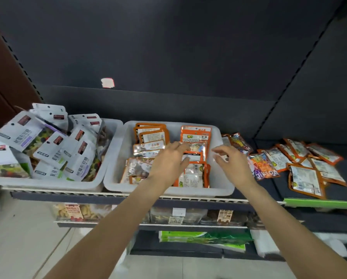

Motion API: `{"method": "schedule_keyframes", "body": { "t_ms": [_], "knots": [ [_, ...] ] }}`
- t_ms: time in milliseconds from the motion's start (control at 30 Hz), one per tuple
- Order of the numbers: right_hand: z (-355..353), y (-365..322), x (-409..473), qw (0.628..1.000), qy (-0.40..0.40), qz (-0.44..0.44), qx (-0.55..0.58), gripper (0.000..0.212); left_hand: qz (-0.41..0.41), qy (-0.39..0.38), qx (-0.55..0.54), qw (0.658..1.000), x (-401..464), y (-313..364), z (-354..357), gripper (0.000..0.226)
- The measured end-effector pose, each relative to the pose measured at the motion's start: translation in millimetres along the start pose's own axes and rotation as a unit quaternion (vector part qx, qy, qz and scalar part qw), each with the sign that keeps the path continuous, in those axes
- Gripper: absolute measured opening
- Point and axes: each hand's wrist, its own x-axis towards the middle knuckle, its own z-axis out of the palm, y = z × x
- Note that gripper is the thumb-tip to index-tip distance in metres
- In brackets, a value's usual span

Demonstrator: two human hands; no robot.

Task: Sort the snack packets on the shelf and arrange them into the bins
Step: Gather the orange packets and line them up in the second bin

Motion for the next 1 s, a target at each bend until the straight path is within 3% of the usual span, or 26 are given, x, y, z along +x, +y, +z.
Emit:
{"method": "schedule_keyframes", "body": {
  "t_ms": [200,400,533,667,767,867,1000],
  "knots": [
    [-45.7,92.9,13.1,0.997,0.029,0.032,-0.069,0.026,-0.01,-0.027,-0.102,0.994,55.4,90.5,56.1,0.036],
    [-58.1,197.5,55.7,0.99,-0.068,0.054,-0.113,0.039,-0.061,-0.086,-0.123,0.987,112.9,157.7,140.5,0.04],
    [-50.4,231.0,83.8,0.984,-0.132,0.003,-0.116,0.057,-0.167,-0.084,-0.06,0.981,126.6,155.4,190.9,0.056],
    [-33.7,252.5,105.5,0.951,-0.243,-0.019,-0.192,0.064,-0.255,-0.076,-0.011,0.964,132.1,142.1,219.1,0.075],
    [-33.1,263.5,110.2,0.94,-0.26,-0.016,-0.219,0.06,-0.281,-0.082,0.0,0.956,148.5,136.3,229.4,0.085],
    [-39.4,276.1,103.8,0.931,-0.256,-0.029,-0.26,0.06,-0.291,-0.147,-0.005,0.945,155.7,128.7,235.0,0.088],
    [-53.5,292.2,92.0,0.927,-0.234,-0.023,-0.293,0.06,-0.245,-0.173,0.022,0.954,148.3,132.9,240.1,0.084]
  ]
}}
